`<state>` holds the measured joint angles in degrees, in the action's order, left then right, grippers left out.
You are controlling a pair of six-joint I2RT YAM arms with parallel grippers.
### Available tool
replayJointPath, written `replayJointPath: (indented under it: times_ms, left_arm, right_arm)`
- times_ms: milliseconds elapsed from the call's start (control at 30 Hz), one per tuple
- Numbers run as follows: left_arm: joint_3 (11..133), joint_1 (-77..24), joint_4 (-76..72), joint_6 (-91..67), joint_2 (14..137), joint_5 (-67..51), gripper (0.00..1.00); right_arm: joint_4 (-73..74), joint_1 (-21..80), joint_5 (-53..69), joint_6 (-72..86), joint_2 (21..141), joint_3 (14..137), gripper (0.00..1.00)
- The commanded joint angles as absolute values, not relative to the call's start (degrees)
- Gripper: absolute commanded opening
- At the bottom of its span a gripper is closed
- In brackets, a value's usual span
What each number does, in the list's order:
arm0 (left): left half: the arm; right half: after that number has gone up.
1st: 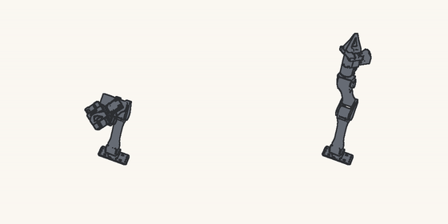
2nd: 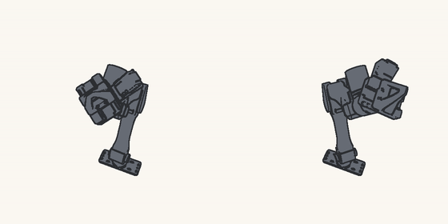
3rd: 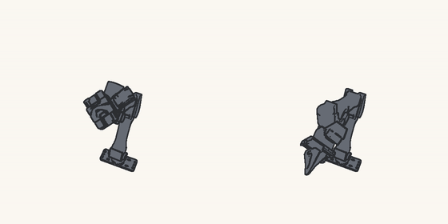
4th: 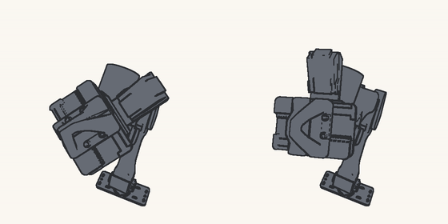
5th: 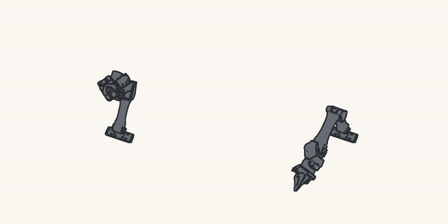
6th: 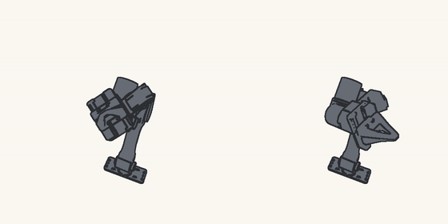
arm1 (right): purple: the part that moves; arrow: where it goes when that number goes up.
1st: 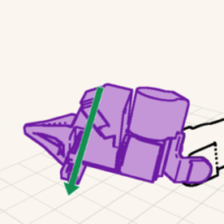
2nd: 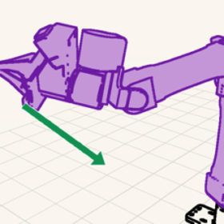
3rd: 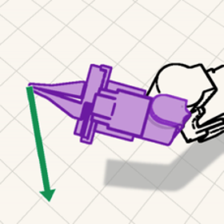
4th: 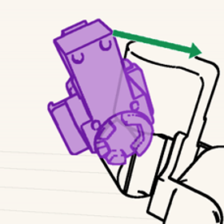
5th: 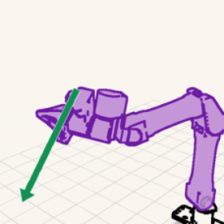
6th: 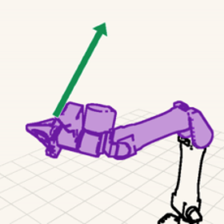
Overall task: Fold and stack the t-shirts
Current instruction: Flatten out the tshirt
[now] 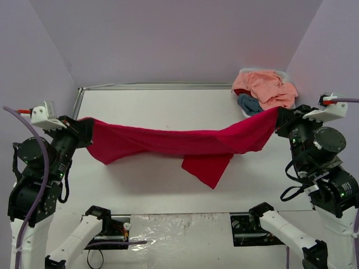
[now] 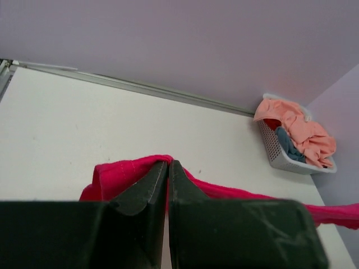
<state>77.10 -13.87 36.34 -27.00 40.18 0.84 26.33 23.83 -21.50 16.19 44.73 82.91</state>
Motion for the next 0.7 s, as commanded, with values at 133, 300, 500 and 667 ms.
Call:
replayJointPath:
  times_ms: [133,300,500,667]
  left_arm:
    - [85.4,-14.2,32.1,-25.8,51.9,1.8,0.02]
    - [85.7,-14.2,25.9,-25.4,61.8,5.3,0.02]
    - [85.5,-12.7,18.9,-24.0,75.1,11.8,0.02]
    - [87.3,-10.7,14.4,-21.9,89.9,20.4,0.04]
  right_arm:
    - [23.7,24.2,-27.9,11.6,57.5,93.9,0.0]
    - [16.1,24.1,-28.0,8.8,71.0,97.5,0.0]
    - [6.9,20.4,-23.5,8.0,90.4,99.3,0.0]
    - [5.2,18.5,-21.7,7.4,112.8,111.7,0.0]
